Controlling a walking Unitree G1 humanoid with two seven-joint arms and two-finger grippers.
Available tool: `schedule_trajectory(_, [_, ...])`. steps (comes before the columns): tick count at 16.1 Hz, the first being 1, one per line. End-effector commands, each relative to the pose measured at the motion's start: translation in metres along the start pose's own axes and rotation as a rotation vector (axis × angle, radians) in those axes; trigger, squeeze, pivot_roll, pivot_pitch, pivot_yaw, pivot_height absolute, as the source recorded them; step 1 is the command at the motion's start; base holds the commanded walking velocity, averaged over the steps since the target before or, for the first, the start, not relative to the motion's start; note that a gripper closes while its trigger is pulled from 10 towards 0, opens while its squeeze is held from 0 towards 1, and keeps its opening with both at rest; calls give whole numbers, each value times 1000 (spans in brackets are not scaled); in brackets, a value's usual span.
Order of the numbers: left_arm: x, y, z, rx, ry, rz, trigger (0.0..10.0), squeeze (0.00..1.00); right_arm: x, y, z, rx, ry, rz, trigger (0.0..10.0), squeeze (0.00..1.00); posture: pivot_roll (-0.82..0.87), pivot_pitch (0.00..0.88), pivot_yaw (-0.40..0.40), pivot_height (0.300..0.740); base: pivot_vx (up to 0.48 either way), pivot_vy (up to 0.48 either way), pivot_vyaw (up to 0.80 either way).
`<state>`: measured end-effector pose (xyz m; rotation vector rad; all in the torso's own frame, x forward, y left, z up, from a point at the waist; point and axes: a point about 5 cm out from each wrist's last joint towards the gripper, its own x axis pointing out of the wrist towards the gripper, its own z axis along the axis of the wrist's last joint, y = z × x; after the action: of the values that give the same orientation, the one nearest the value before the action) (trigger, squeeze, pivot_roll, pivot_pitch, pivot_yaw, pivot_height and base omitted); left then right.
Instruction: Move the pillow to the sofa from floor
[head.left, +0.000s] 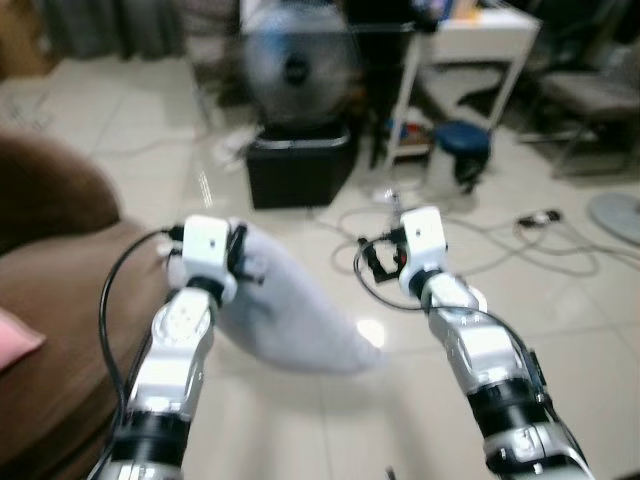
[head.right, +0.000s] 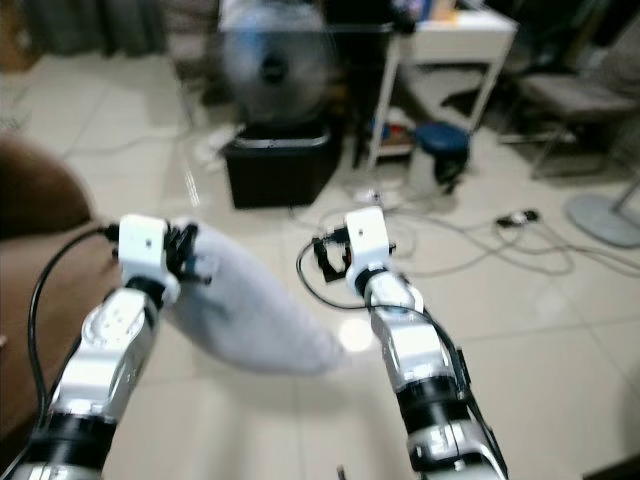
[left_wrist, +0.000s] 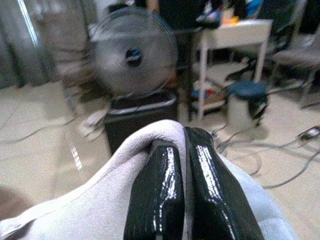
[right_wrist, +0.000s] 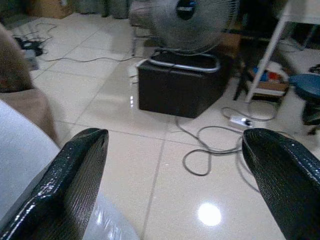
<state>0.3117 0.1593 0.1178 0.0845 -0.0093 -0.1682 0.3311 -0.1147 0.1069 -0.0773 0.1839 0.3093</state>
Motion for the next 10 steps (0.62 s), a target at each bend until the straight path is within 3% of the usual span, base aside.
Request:
schedule_trajectory(1, [4,-4,16,14,-74,-27,10000,0,0,-6,1,-2,-3,-23,10000,0,92,0,-2,740,412,0,0])
schedule_trajectory(10, [5,-3,18,19,-84,-28,10000,0,1,0,4,-57,-19,15,10000,0,96,0,-3,740,425,0,0])
